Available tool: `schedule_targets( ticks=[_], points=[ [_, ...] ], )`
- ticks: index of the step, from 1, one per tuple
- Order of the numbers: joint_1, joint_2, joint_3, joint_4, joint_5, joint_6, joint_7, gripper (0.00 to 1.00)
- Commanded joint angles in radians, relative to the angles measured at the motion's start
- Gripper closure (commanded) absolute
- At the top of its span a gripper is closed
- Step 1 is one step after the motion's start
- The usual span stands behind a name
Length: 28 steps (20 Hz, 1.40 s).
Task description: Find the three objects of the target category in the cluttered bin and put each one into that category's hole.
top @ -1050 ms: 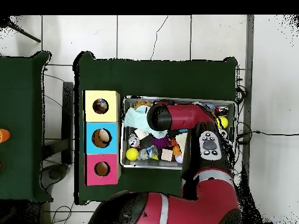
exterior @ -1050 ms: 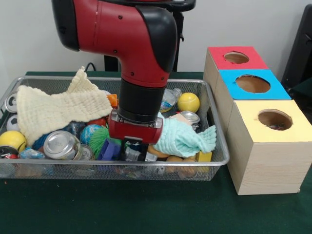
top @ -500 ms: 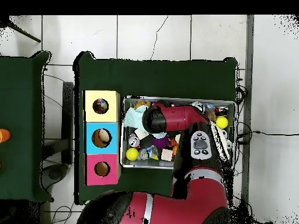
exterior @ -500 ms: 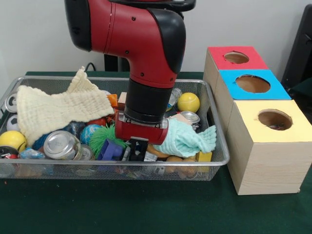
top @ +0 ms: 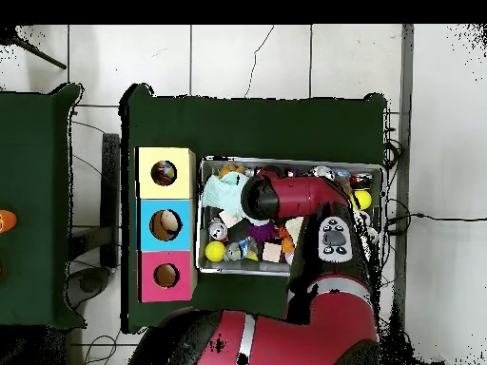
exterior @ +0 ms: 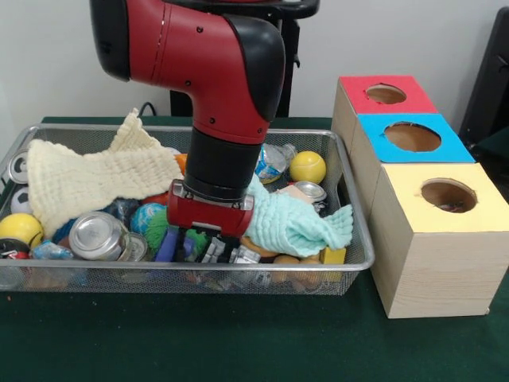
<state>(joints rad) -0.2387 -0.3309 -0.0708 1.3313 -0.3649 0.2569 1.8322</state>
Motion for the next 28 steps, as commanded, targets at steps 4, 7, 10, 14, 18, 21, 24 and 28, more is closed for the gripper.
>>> schedule_targets(
  ticks=[4,7,10,14,18,21,24,28],
  points=[
    [-0.021,0.075,-0.003,0.034,-0.02,-0.03,0.102,0.0],
    [-0.029,0.077,0.004,0.044,-0.01,-0.034,0.111,0.0],
    [-0.032,0.074,-0.002,0.056,0.002,-0.03,0.128,0.0],
    [-0.065,0.071,0.01,0.082,-0.002,-0.039,0.117,0.0],
    [-0.14,0.144,0.109,0.079,0.009,-0.066,0.088,0.0],
    [-0.138,0.17,0.116,0.068,0.009,-0.09,0.101,0.0],
    [-0.129,0.17,0.117,0.094,0.026,-0.103,0.138,0.0],
    [-0.108,0.154,0.107,0.138,0.043,-0.146,0.19,0.0]
  ],
)
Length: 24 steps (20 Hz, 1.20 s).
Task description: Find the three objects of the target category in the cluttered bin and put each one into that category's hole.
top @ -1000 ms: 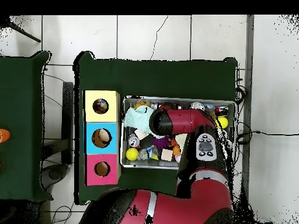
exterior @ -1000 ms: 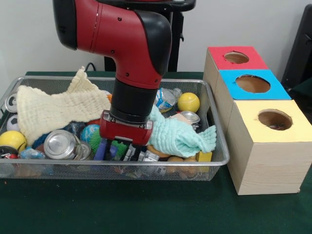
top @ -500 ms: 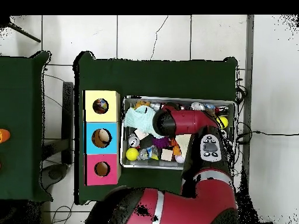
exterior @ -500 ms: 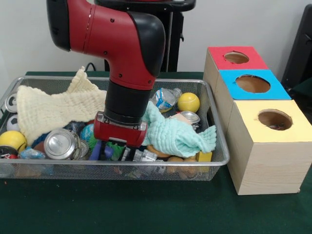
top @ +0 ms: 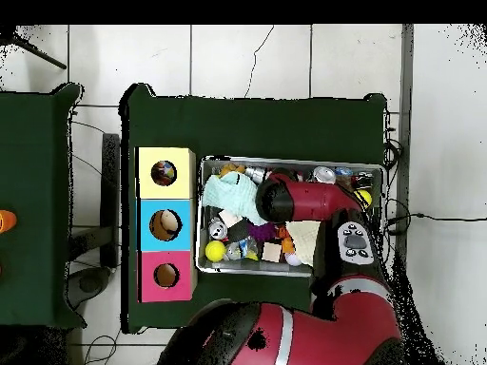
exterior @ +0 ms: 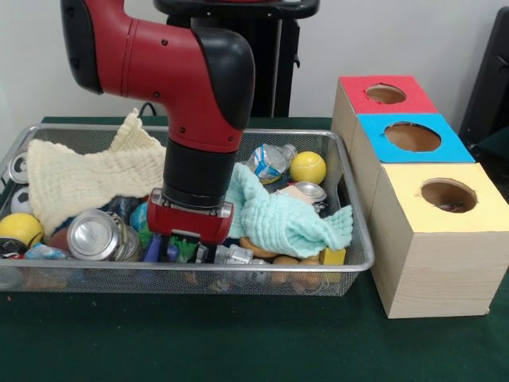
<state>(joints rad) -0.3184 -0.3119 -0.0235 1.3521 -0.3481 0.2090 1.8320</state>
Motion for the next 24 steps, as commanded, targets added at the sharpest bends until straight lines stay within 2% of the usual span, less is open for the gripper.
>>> schedule_targets(
  ticks=[1,3,6,8,12,14,16,20,24],
  points=[
    [-0.016,0.125,0.047,0.13,0.03,-0.107,0.204,0.0],
    [0.001,0.094,0.035,0.161,0.032,-0.106,0.21,0.0],
    [0.067,0.021,-0.017,0.235,0.052,-0.104,0.25,0.0],
    [0.08,-0.018,-0.016,0.284,0.077,-0.074,0.258,0.0],
    [0.127,-0.058,-0.041,0.372,0.155,-0.066,0.313,0.0],
    [0.134,-0.073,-0.041,0.403,0.179,-0.066,0.306,0.0],
    [0.116,-0.075,-0.021,0.411,0.185,-0.061,0.265,0.0],
    [0.071,-0.021,0.016,0.37,0.182,-0.09,0.195,0.0],
    [0.004,0.015,0.069,0.328,0.164,-0.065,0.113,0.0]
  ],
)
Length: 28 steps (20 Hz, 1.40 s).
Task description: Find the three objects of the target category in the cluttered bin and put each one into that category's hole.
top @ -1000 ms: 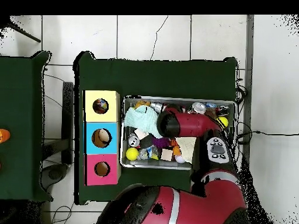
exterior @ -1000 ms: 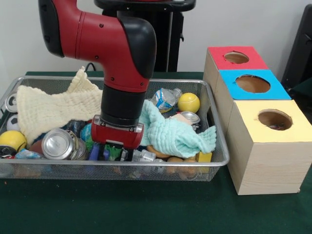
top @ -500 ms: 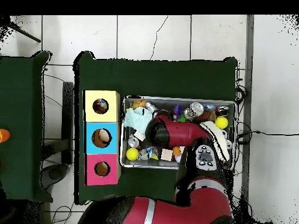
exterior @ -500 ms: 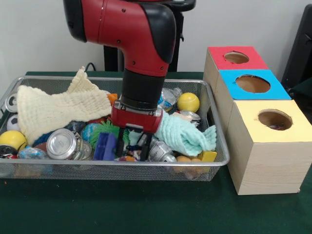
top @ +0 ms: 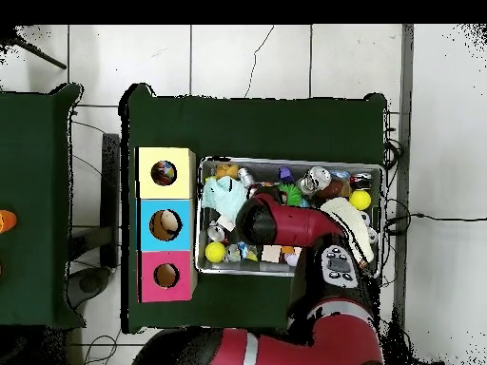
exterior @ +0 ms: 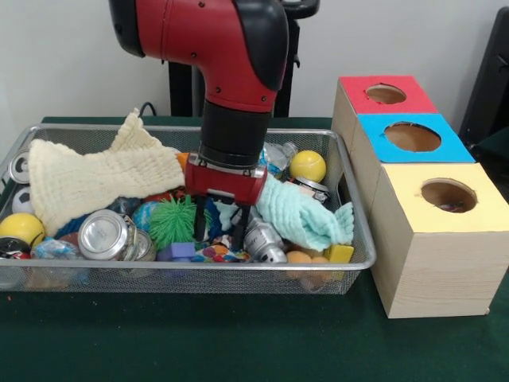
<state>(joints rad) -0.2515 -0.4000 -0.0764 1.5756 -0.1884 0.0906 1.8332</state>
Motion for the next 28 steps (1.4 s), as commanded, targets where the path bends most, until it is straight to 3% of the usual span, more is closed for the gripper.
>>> schedule_targets(
  ticks=[1,9,15,25,26,28],
  points=[
    [-0.072,0.107,0.128,0.098,0.0,0.057,0.101,0.0],
    [-0.119,0.15,0.159,0.055,-0.016,0.044,0.08,0.0],
    [-0.074,0.159,0.104,0.06,0.009,-0.027,0.153,0.0],
    [-0.024,0.157,0.054,0.061,0.04,-0.041,0.165,0.0],
    [-0.019,0.159,0.048,0.062,0.045,-0.051,0.166,1.0],
    [-0.017,0.16,0.045,0.063,0.048,-0.052,0.168,1.0]
  ],
)
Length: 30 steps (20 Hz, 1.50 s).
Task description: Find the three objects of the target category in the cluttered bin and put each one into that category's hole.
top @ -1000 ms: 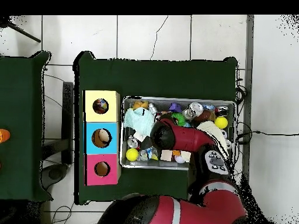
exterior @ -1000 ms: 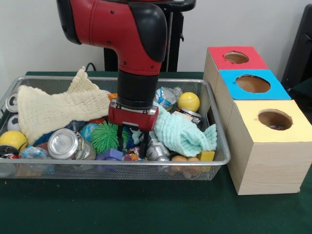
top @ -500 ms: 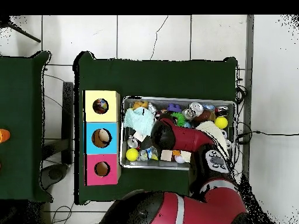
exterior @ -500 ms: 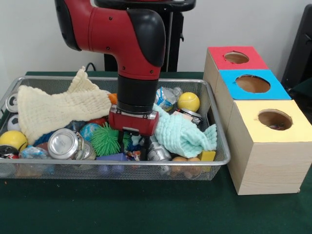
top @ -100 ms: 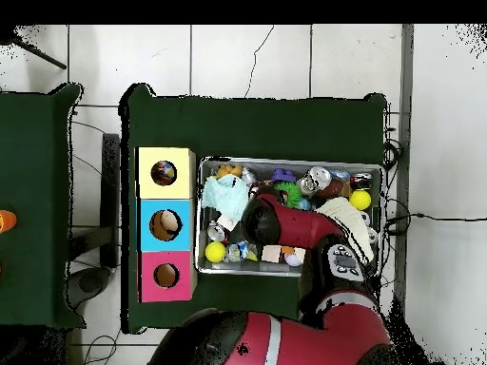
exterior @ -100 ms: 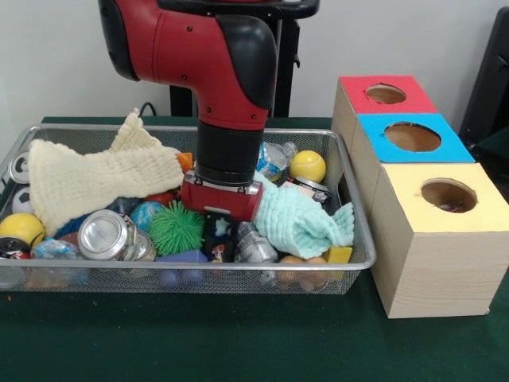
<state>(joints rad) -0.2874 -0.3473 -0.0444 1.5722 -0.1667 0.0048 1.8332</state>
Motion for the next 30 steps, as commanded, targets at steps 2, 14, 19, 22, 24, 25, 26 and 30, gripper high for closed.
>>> schedule_targets(
  ticks=[2,14,19,22,24,25,26,30],
  points=[
    [0.027,0.108,0.005,0.067,0.034,0.033,0.174,1.0],
    [0.043,-0.06,-0.058,0.177,0.041,0.142,0.15,1.0],
    [0.043,-0.239,-0.067,0.269,0.025,0.201,0.118,1.0],
    [0.04,-0.278,-0.057,0.28,0.032,0.204,0.122,1.0],
    [0.036,-0.283,-0.048,0.287,0.036,0.211,0.12,1.0],
    [0.032,-0.285,-0.04,0.295,0.042,0.213,0.126,1.0],
    [0.033,-0.286,-0.042,0.298,0.045,0.204,0.135,1.0],
    [0.038,-0.281,-0.052,0.309,0.064,0.202,0.159,1.0]
  ],
)
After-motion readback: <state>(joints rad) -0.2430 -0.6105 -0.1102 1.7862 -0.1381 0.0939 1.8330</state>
